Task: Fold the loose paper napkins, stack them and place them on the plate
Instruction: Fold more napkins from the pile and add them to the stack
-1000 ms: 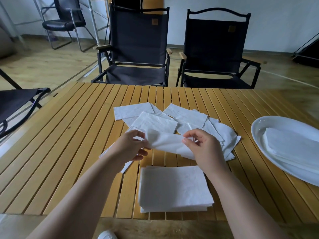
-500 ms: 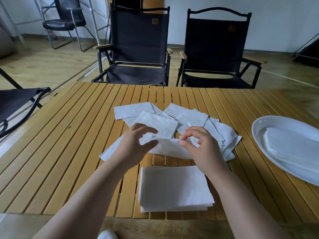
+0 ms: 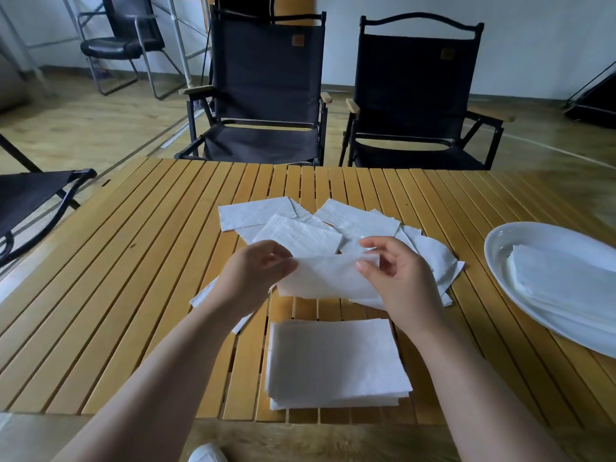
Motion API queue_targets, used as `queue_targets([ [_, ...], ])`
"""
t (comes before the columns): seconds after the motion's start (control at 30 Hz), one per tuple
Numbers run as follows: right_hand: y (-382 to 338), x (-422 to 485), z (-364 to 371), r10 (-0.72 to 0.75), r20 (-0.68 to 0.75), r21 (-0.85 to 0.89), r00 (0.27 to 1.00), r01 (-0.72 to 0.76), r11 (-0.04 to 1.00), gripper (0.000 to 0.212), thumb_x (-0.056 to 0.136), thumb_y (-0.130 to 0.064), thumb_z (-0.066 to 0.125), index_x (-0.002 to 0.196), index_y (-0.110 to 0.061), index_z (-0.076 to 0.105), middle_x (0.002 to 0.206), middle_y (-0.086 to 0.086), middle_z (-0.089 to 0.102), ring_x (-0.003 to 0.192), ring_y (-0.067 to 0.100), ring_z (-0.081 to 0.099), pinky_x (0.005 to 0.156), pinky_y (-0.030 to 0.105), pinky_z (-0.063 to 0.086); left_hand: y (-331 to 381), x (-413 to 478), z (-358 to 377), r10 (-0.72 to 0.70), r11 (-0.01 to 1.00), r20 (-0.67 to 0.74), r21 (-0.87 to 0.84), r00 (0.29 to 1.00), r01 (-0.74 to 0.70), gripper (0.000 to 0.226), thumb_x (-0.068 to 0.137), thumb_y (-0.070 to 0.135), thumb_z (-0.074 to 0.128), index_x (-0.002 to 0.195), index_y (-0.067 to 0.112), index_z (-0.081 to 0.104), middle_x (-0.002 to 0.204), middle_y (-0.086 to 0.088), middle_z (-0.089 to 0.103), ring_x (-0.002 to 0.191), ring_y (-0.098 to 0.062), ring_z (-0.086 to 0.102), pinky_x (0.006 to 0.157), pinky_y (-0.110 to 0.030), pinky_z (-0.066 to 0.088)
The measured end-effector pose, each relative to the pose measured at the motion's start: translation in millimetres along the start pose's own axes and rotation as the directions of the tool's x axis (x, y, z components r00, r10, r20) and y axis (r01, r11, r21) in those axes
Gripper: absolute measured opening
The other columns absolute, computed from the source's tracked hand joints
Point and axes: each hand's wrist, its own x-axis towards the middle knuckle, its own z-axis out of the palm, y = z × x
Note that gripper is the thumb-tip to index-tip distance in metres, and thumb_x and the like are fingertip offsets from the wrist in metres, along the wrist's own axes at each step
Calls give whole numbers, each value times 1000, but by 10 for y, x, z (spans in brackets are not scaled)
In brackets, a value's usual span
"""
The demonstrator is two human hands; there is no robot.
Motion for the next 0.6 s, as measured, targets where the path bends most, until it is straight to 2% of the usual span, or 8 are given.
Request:
queue_targets([
  [0.07, 5, -4, -4, 10, 14, -16, 1000, -10, 1000, 25, 89, -23, 74, 110, -36, 66, 99, -16, 69, 92, 4, 63, 75, 14, 50, 18, -1, 1, 2, 1000, -32, -4, 999, -2, 4, 93, 28, 66, 91, 25, 67, 93, 9, 68, 83, -11, 62, 64, -27, 50],
  [0.17, 1, -12, -4, -48, -29, -72, 998, 45, 996, 14, 89, -23, 73, 95, -35, 68, 87, -19, 69, 87, 1, 64, 68, 9, 50, 21, 5, 0, 27, 1000, -63, -6, 998, -27, 4, 93, 26, 65, 91, 25, 68, 91, 8, 68, 80, -10, 60, 63, -25, 45],
  [0.23, -9, -13, -8, -73, -56, -68, 996, 69, 995, 13, 90, -23, 73, 90, -35, 68, 84, -21, 69, 87, -3, 63, 68, 8, 50, 21, 5, -7, 37, 998, -82, -41, 996, -41, 8, 93, 23, 65, 90, 26, 71, 90, 10, 69, 82, -9, 61, 67, -25, 48],
  [0.33, -9, -10, -13, -80, -74, -66, 994, 75, 995, 13, 90, -24, 73, 96, -34, 69, 84, -23, 67, 86, -4, 63, 68, 8, 50, -5, 10, -22, 56, 996, -130, -65, 990, -65, 17, 95, 18, 64, 98, 28, 77, 97, 15, 71, 88, -9, 64, 79, -33, 57],
  [0.43, 0, -8, -14, -88, -80, -84, 993, 81, 993, 20, 90, -24, 73, 109, -32, 70, 78, -24, 60, 78, -7, 59, 64, 6, 47, -17, 2, -29, 48, 994, -152, -88, 987, -62, 21, 94, 18, 64, 108, 29, 76, 109, 9, 71, 89, -13, 66, 81, -40, 60],
  [0.53, -2, -11, -14, -92, -76, -85, 993, 86, 993, 17, 91, -25, 71, 108, -29, 72, 77, -22, 62, 75, -4, 60, 62, 7, 46, 11, -3, -29, 48, 992, -171, -103, 984, -66, 16, 92, 15, 67, 100, 26, 75, 103, 5, 70, 88, -16, 67, 78, -38, 61],
  [0.6, -10, -11, -18, -80, -95, -67, 992, 74, 995, 12, 92, -26, 70, 103, -29, 72, 82, -19, 67, 81, -3, 63, 65, 8, 49, 26, 1, -34, 47, 992, -180, -105, 983, -67, 6, 90, 15, 70, 91, 21, 70, 96, 4, 69, 83, -17, 67, 74, -40, 62],
])
